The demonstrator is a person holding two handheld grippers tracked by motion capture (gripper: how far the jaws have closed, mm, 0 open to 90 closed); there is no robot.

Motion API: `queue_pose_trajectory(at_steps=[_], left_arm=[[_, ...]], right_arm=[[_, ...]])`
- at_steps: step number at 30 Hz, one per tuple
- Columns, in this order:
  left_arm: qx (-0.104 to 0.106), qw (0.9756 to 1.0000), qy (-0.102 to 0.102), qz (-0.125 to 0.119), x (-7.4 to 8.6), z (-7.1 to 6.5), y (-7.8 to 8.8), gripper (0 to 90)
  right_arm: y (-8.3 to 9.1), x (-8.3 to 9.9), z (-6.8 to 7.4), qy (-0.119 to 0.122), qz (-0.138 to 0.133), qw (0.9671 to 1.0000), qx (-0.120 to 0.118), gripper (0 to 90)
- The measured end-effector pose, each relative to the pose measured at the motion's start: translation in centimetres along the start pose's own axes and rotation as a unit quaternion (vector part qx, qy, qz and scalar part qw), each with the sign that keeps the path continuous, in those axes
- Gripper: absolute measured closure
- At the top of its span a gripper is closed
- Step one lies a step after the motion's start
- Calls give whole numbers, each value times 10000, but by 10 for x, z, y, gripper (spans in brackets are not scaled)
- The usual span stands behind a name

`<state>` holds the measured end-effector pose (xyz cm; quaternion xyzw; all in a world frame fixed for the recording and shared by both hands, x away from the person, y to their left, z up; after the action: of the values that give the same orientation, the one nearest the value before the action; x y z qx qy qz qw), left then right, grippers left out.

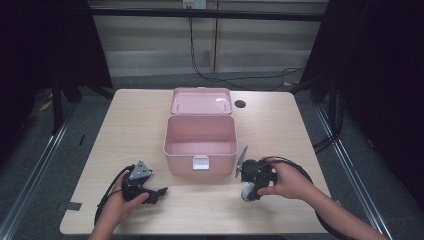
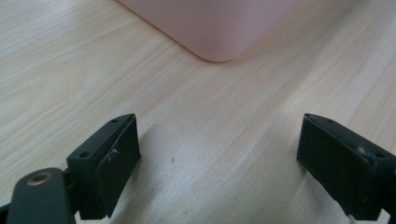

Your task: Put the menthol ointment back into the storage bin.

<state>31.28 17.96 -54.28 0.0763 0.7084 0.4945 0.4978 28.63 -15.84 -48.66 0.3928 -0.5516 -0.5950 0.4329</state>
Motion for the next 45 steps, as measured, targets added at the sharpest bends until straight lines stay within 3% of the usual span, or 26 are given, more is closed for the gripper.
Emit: queue_pose_trajectory(at_steps=[22, 27, 45], left_arm=[[-9, 10000, -4, 13, 0, 0, 0, 126], [0, 10000, -1, 1, 0, 0, 0, 126], [-12, 10000, 20, -14, 0, 0, 0, 125]], right_arm=[[9, 0, 1, -86, 248, 9996, -145, 505], [22, -1, 1, -198, 265, 9993, -195, 505], [73, -7, -6, -185, 208, 9994, -197, 505]])
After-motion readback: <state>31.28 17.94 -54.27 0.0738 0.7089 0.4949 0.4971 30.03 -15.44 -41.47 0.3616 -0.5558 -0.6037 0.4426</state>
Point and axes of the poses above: each handheld gripper's, and its own axes: y roughly backward along the jaws, x roughly out of its underside, z roughly to its left, the point moved 5 cm from there along -y, roughly forward along the jaws, and after that the axes turned 7 degrees about z, right-handed, at the moved point
